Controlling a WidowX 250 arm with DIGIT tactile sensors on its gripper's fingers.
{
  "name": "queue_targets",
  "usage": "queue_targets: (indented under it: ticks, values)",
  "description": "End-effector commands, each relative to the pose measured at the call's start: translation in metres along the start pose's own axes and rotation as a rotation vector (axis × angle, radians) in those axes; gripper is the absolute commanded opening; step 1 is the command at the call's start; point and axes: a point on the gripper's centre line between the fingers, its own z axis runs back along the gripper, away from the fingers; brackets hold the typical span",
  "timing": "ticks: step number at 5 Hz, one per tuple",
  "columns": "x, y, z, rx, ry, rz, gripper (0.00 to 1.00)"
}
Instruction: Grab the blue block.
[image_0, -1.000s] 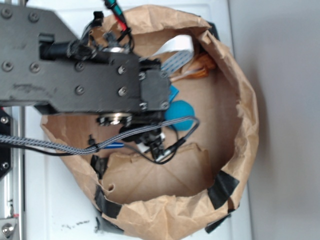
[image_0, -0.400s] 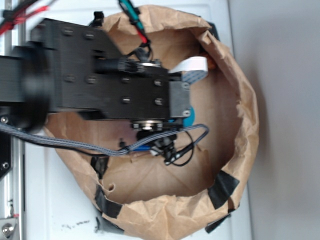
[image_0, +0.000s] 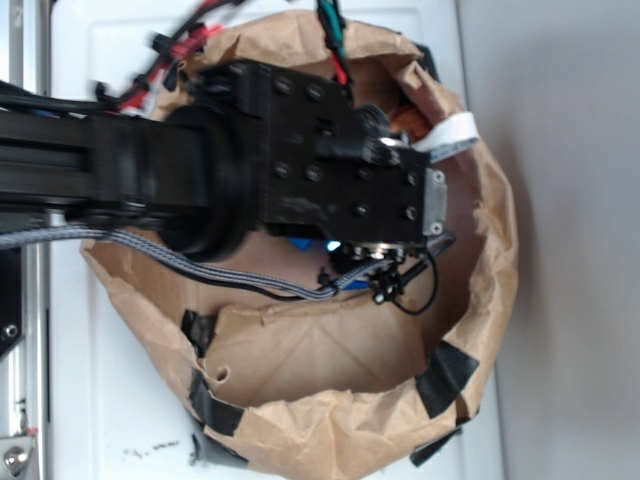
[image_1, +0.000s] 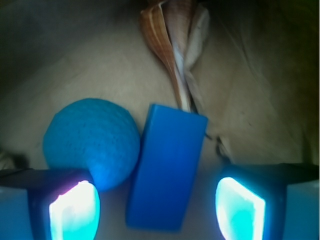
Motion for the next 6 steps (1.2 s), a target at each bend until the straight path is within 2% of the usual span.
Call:
queue_targets:
  ticks: [1,4,5,6]
  values:
    - [0.008,-0.004,0.019,0.017,-0.126,-0.017,1.0]
    - [0.008,-0.004,0.019,0.017,-0.126,-0.017,1.0]
    - [0.002,0.003,0.036,-0.025,-0.109,-0.031,1.0]
    - [0.006,0.007,0.037,-0.057,-0.089,-0.03,1.0]
